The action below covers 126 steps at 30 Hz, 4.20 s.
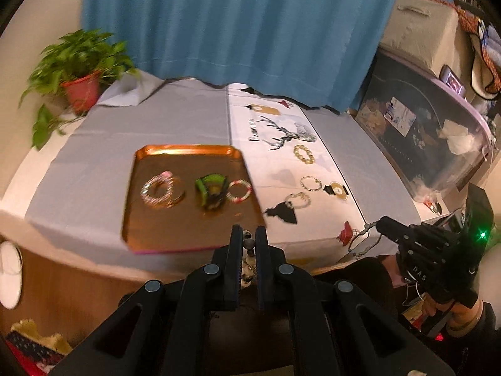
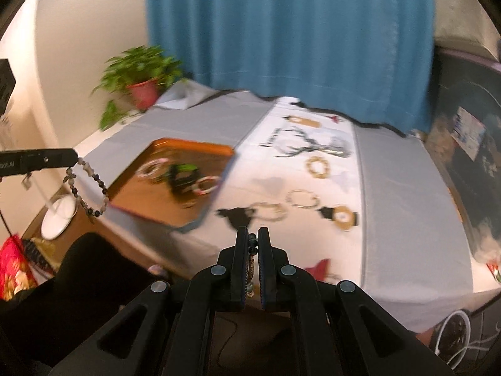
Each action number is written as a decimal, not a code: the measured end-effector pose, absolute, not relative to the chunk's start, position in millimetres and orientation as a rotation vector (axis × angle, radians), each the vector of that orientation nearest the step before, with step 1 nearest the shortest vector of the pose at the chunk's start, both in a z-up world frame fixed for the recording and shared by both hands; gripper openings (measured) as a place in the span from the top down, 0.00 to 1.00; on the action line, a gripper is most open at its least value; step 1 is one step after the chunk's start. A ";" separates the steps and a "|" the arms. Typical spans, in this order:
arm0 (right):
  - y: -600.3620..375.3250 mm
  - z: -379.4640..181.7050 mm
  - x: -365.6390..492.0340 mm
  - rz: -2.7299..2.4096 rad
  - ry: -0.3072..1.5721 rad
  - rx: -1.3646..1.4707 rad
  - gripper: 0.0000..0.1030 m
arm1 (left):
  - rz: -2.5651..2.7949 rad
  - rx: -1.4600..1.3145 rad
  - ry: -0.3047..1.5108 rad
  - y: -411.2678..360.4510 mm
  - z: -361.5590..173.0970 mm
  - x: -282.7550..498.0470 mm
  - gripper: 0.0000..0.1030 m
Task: Organize jewelry
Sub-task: 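Carry both held bracelets over the copper tray with both tools, then open both tools to release the bracelets into the tray, then lift both tools back from the tray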
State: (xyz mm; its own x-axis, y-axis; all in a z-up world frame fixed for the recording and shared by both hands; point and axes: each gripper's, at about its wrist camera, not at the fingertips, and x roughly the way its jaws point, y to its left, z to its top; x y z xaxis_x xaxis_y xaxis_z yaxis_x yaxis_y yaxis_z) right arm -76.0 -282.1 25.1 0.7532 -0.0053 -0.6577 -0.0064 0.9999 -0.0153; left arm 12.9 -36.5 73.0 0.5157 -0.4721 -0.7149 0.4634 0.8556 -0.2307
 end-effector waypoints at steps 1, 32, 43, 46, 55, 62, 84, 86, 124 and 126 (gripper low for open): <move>-275.9 24.7 -77.1 0.014 0.721 -0.022 0.94 | -0.554 -0.017 0.862 -29.2 71.9 10.2 0.95; -198.2 14.8 61.2 0.138 0.761 -0.102 0.94 | -0.480 -0.082 0.865 3.9 38.1 127.3 0.95; -206.1 1.8 169.0 0.134 0.738 -0.088 0.94 | -0.463 -0.045 0.870 -31.3 15.0 214.8 0.95; -205.8 -8.8 187.6 0.135 0.752 -0.089 0.94 | -0.455 -0.035 0.886 -37.8 3.0 232.8 0.95; -207.4 -44.6 219.8 0.147 0.819 -0.054 0.91 | -0.384 0.041 0.920 -50.3 -29.9 259.8 0.87; -214.6 -52.8 196.6 0.116 0.869 -0.035 0.38 | -0.238 0.096 0.857 -32.5 -25.1 230.0 0.07; -174.2 3.2 -60.8 0.071 0.723 -0.045 0.33 | -0.192 0.034 0.821 3.1 12.9 -8.5 0.07; -172.3 7.6 -71.9 0.071 0.711 -0.048 0.32 | -0.189 0.040 0.798 3.4 19.4 -19.5 0.07; -178.7 17.7 -105.1 0.050 0.699 -0.027 0.31 | -0.211 0.086 0.782 -6.9 26.8 -50.6 0.07; -180.9 15.2 -103.3 0.050 0.707 -0.022 0.31 | -0.212 0.090 0.789 -8.7 25.2 -48.1 0.07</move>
State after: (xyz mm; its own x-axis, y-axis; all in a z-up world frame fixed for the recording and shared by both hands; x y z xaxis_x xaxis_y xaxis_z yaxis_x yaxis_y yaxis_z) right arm -103.3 -180.9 15.2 0.7594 0.0384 -0.6495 -0.0531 0.9986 -0.0030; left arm -48.1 -8.7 25.2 0.6850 -0.1554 -0.7118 0.2222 0.9750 0.0009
